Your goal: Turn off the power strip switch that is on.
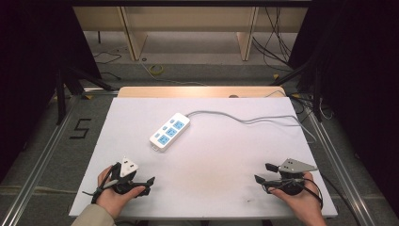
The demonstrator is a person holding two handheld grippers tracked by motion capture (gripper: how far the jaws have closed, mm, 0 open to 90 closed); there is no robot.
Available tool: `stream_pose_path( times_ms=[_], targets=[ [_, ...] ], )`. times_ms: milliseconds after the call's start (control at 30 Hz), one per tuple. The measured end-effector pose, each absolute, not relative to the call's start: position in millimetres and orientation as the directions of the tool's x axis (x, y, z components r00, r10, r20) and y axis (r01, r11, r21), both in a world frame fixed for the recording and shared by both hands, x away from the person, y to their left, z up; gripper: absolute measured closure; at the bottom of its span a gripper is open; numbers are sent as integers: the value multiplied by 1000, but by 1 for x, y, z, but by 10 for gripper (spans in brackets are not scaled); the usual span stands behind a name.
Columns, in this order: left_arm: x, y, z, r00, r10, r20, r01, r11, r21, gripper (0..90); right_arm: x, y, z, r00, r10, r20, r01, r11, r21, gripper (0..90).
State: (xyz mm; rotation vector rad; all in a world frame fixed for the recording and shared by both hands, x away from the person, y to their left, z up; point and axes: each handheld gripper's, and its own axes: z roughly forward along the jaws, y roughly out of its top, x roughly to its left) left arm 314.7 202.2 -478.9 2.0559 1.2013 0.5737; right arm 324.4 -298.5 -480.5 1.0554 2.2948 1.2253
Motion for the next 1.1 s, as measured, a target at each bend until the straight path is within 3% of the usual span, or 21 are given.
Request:
stream_pose_path(
  times_ms=[333, 367, 400, 433, 567, 600, 633, 700, 1100],
  targets=[
    [315, 205, -477, 428, 903, 21, 595, -300, 746, 181, 324, -297, -480, -673, 738, 48, 450, 356, 819, 350],
    [315, 205, -475, 428, 903, 24, 595, -302, 745, 295, 324, -297, -480, -671, 740, 49, 451, 355, 819, 350],
    [314, 206, -474, 430, 903, 21, 593, -300, 747, 295, 324, -297, -480, -671, 740, 49, 451, 355, 819, 350],
    [314, 206, -472, 459, 888, 1, 576, -298, 761, 428, 324, -298, -480, -671, 740, 48, 450, 354, 820, 350],
    [313, 207, -470, 475, 880, -1, 572, -308, 760, 697, 324, -298, -480, -670, 740, 49, 450, 353, 820, 351],
    [313, 207, -470, 477, 879, -4, 575, -309, 757, 697, 324, -298, -480, -670, 740, 49, 450, 353, 820, 351],
    [313, 207, -470, 478, 878, -1, 579, -315, 752, 818, 324, -298, -480, -670, 741, 49, 449, 352, 821, 350],
    [313, 209, -469, 477, 879, 7, 584, -323, 745, 892, 324, -297, -480, -669, 742, 48, 450, 353, 820, 350],
    [312, 208, -463, 447, 895, 4, 621, -313, 719, 896, 324, -297, -480, -671, 740, 47, 449, 355, 820, 350]
  ],
)
